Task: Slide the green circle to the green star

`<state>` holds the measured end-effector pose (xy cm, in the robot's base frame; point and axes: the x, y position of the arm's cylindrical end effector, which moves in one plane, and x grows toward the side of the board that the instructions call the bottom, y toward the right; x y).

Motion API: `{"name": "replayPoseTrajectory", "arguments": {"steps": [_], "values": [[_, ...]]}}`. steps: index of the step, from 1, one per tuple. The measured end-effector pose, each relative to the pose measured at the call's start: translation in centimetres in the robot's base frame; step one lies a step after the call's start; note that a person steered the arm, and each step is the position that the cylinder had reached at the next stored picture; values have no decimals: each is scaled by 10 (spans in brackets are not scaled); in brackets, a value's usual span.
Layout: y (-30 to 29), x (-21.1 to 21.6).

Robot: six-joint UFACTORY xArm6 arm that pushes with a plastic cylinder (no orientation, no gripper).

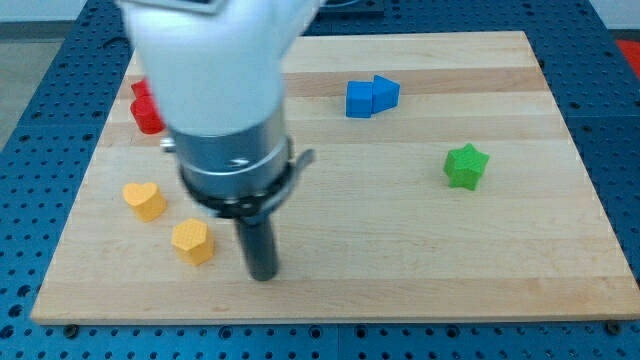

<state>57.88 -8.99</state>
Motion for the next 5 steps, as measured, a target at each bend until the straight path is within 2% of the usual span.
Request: {"name": "replayPoseTrajectory", "arguments": {"steps": [2, 3, 4, 5], "values": [[-74, -31], [-85, -42], [-61, -43], [-51, -66]]}}
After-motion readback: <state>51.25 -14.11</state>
